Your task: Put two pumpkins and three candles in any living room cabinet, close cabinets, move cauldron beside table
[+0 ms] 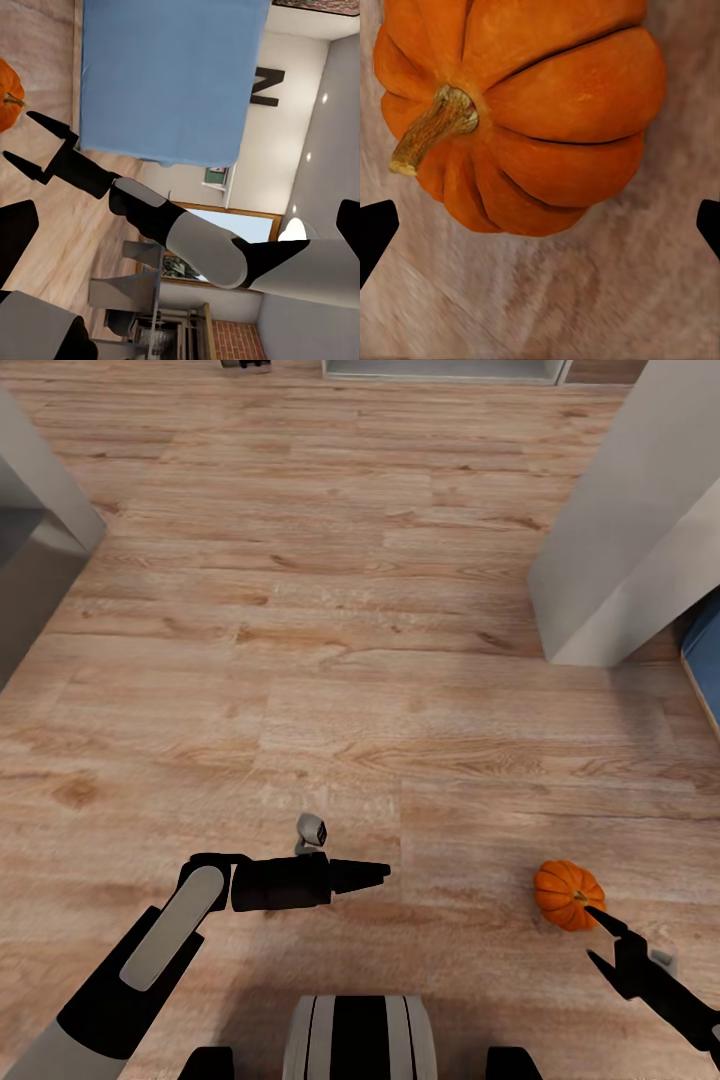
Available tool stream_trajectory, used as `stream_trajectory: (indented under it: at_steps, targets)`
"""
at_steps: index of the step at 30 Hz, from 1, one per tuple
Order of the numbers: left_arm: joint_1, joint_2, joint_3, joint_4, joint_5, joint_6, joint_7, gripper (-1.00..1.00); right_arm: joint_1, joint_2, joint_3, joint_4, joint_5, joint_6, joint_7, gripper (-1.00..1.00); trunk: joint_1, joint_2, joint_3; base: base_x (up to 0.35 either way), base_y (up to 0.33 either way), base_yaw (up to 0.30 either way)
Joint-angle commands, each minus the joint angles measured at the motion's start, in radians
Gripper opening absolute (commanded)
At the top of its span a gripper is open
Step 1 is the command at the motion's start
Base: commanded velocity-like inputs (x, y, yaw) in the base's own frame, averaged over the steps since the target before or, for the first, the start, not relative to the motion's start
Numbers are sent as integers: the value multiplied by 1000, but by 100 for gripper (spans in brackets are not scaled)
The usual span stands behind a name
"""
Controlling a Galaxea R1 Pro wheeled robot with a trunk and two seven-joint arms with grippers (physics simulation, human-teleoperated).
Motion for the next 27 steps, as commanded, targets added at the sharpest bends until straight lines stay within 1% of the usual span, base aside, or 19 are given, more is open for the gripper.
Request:
stream_trajectory:
  at_steps: [1, 6, 16, 21, 24, 27]
  targets:
    - [-1, 1, -1, 1, -6, 0, -8, 100, -1, 0, -4, 1, 0, 7, 10, 100, 0, 0, 0, 0, 0, 0]
    - [-1, 1, -1, 1, -6, 0, -8, 100, 0, -1, -4, 1, 5, 7, 57, 100, 0, 0, 0, 0, 0, 0]
    - [-1, 1, -1, 1, -6, 0, -8, 100, 2, -1, -3, -1, 4, 6, 78, 100, 0, 0, 0, 0, 0, 0]
    - [-1, 1, -1, 1, -6, 0, -8, 100, 4, -2, -5, -1, 2, 5, 100, 100, 0, 0, 0, 0, 0, 0]
    - [-1, 1, -2, 1, -6, 0, -8, 100, 6, -17, -6, 0, -4, 4, 108, 100, 1, -1, -12, 0, 0, 0]
    - [-1, 1, -2, 1, -6, 0, -8, 100, 7, -25, -6, 0, -8, 4, 116, 100, 1, -1, -12, 0, 0, 0]
